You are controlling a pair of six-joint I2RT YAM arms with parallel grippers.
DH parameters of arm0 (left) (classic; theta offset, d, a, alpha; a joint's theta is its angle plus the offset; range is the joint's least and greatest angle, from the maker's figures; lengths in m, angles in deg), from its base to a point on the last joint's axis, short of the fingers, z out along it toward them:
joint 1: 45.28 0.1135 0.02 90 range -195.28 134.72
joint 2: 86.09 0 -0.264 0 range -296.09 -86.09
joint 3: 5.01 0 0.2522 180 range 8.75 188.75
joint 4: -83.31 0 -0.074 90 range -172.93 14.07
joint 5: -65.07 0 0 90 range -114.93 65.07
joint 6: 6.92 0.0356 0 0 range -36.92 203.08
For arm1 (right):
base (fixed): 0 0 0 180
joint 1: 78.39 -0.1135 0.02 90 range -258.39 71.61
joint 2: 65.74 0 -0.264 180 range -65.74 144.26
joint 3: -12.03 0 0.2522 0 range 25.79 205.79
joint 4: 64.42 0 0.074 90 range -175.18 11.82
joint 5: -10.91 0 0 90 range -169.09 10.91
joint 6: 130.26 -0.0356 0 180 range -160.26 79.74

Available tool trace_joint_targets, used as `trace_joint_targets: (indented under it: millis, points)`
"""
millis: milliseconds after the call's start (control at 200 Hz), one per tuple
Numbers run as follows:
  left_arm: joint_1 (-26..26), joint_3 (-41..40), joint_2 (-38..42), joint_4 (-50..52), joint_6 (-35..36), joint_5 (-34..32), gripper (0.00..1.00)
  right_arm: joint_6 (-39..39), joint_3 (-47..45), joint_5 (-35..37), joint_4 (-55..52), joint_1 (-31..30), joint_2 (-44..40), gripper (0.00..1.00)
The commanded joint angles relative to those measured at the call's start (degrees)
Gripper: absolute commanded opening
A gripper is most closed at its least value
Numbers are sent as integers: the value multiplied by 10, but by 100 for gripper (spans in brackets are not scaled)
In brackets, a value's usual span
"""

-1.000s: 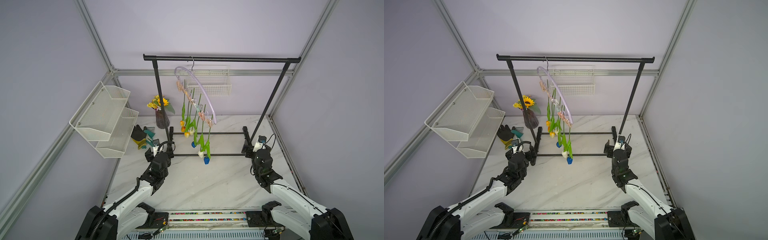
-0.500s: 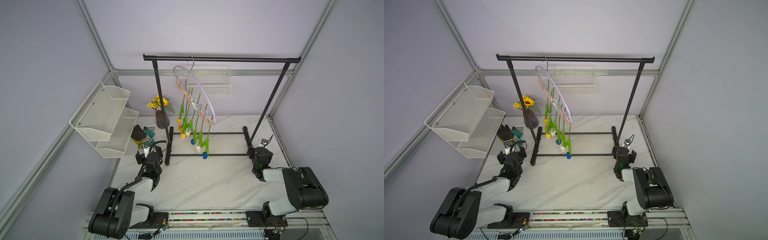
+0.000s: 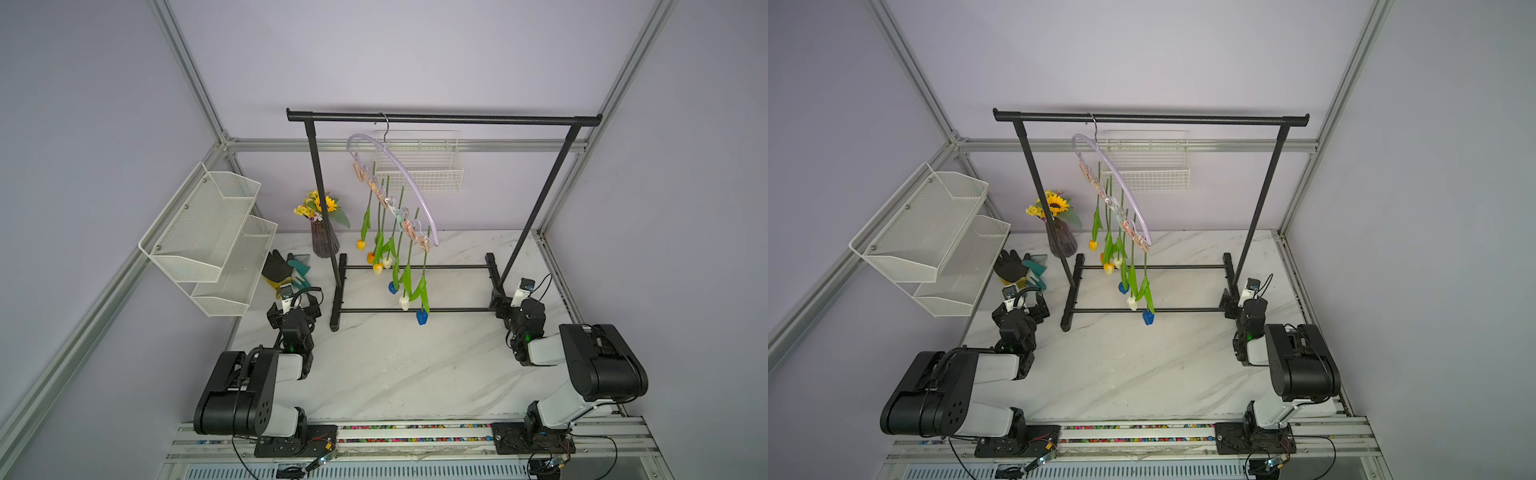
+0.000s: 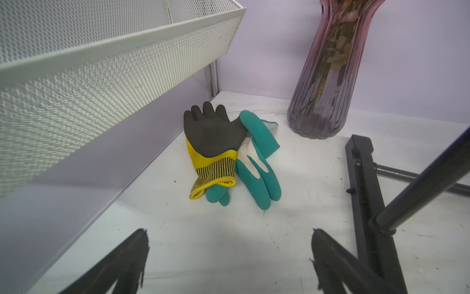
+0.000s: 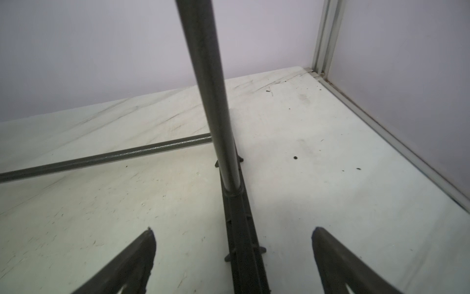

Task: Dry the flowers on a clothes hanger
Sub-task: Reset both arms

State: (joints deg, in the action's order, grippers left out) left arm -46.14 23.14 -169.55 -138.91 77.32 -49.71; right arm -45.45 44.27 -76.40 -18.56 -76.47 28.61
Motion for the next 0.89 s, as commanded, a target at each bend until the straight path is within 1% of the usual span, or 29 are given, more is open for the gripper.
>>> trace_joint_targets:
  millis: [0,55,130,150,195,255,320,360,435,490,515,580,700,890]
  points:
    - [5,-7,-3,-69,11,42,100,11,-2,-39,70,1,15,97]
    - [5,-12,-8,-82,18,61,100,11,2,-38,83,1,36,97]
    - [5,-17,-22,-105,27,78,100,7,18,-49,118,0,88,97]
    - [5,-18,-27,-111,28,81,100,11,23,-53,100,1,83,97]
    - [5,-18,-41,-126,32,88,100,19,42,-51,21,1,59,97]
    - [5,-18,-59,-142,37,94,100,9,49,-44,46,1,80,97]
    - [5,-14,-73,-170,41,96,100,10,69,-27,-19,0,65,97]
    - [6,-5,-69,-153,39,94,100,14,71,-26,-4,-4,74,97]
    - [6,34,-62,-54,30,78,100,16,76,-22,-26,-6,67,97]
    - [6,69,-65,8,28,64,100,16,73,-20,-9,-8,73,97]
    - [6,72,-60,24,26,65,100,17,74,-20,-15,-8,73,97]
    - [5,72,-57,30,25,66,100,17,75,-20,-17,-9,71,97]
    - [6,64,-63,4,29,68,100,17,74,-20,-16,-9,72,97]
    - [5,64,-62,6,29,68,100,18,75,-19,-18,-9,72,97]
